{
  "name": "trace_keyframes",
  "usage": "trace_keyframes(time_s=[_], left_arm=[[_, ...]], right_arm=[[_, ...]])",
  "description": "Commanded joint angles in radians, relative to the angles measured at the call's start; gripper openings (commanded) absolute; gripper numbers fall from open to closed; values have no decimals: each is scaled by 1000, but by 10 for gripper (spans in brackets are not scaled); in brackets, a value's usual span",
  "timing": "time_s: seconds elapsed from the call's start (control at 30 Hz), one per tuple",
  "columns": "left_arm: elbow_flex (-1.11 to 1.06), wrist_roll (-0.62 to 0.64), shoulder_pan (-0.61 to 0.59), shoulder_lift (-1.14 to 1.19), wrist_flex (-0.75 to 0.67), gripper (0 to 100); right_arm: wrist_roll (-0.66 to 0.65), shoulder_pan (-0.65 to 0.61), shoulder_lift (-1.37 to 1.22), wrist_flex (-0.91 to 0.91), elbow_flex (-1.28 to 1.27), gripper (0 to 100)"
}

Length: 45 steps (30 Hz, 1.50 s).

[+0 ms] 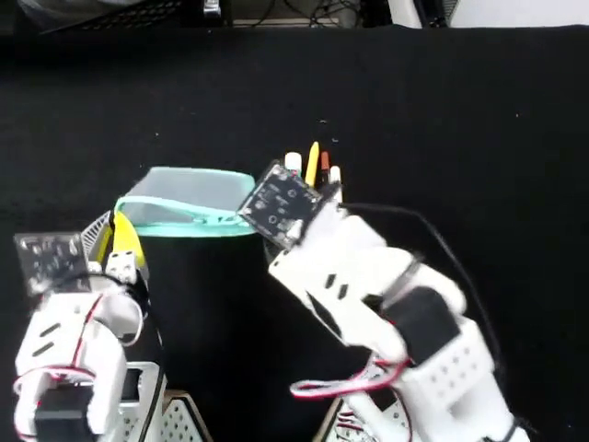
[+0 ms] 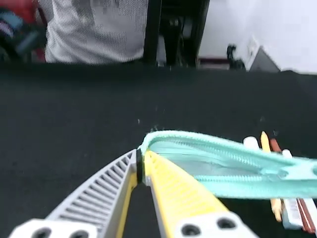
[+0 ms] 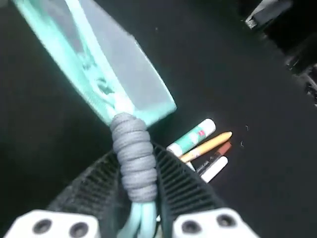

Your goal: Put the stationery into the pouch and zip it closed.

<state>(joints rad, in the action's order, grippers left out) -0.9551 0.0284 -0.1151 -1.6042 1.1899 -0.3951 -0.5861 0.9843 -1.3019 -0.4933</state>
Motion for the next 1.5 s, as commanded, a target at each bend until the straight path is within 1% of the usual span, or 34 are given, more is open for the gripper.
trace_keyframes(time_s=[0.0, 0.13, 0.23, 0.3, 0.43, 0.57, 0.73, 0.8, 1.03, 1.1, 1.27, 1.37, 1.47], left_arm=[[274, -8, -18, 226, 91, 28], [567, -23, -13, 519, 284, 28], [725, -97, -18, 721, 414, 30], [812, -124, -18, 830, 476, 30], [946, -109, -13, 970, 549, 30], [986, -112, -13, 1025, 559, 35], [926, -112, -15, 1039, 555, 162], [926, -112, -13, 1039, 552, 183], [918, -110, -18, 1046, 479, 138], [914, -110, -13, 1049, 474, 112], [868, -112, -12, 1049, 473, 63], [878, -107, -12, 1039, 473, 37], [949, -97, -19, 1039, 509, 30]], right_arm=[[-25, 28, -10, -57, 142, 12], [-38, 54, -88, -74, 166, 12], [-40, 77, -137, -68, 189, 12], [-41, 77, -163, -68, 197, 12], [-72, 77, -188, -74, 197, 12], [-72, 77, -186, -77, 197, 12], [-74, 77, -189, -77, 193, 12], [-74, 77, -189, -83, 193, 12], [-78, 78, -189, -84, 193, 12], [-80, 106, -185, -84, 193, 12], [-81, 187, -183, -83, 193, 12], [-81, 196, -183, -78, 194, 12], [-77, 203, -183, -75, 199, 12]])
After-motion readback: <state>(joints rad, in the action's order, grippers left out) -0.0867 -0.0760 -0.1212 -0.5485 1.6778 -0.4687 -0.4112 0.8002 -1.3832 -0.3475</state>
